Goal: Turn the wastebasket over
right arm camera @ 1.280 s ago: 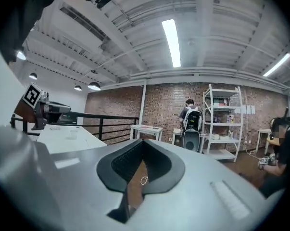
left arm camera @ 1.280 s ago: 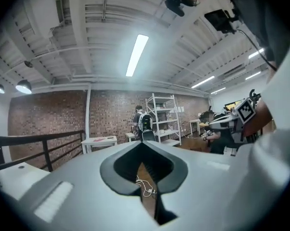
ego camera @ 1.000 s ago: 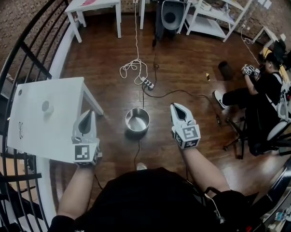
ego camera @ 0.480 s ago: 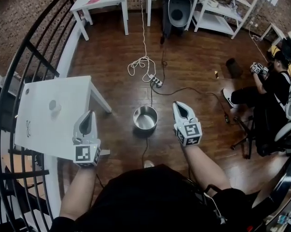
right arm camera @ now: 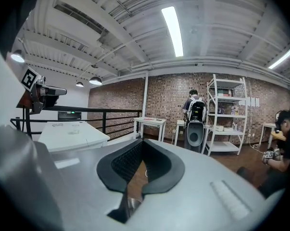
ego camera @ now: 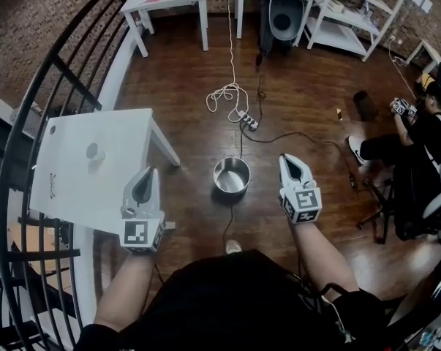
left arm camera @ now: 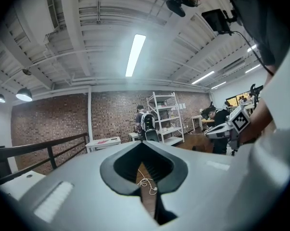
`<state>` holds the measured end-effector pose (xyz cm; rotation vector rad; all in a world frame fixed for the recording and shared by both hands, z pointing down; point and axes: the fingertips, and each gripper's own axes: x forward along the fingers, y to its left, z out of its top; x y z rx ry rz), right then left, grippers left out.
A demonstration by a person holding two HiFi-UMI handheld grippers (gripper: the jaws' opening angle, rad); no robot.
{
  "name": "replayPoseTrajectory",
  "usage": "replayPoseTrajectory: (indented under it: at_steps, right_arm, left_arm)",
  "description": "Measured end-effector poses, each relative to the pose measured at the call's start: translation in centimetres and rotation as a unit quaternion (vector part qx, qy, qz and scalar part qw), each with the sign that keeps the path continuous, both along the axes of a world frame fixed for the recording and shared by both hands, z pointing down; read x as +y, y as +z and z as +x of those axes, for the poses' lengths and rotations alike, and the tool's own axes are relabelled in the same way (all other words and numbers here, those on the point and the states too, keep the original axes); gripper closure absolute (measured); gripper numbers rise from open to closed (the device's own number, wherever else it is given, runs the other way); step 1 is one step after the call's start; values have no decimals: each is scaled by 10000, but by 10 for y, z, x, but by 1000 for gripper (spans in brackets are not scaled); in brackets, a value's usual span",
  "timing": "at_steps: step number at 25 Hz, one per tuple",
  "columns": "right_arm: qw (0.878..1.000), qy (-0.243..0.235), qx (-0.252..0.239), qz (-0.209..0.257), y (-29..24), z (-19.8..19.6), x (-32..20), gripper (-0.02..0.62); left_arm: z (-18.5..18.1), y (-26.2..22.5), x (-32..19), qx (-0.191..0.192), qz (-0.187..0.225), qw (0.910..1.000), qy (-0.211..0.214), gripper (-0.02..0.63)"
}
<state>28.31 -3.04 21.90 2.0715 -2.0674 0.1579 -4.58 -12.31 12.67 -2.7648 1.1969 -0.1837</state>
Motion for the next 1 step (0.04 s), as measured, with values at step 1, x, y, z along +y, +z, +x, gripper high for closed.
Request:
replayPoseTrajectory:
  at_steps: [1]
  right_arm:
    - [10000, 0, 34, 16, -2, 1, 1, 594]
  left_arm:
    - [1, 0, 3, 18, 23, 10000, 60, 607]
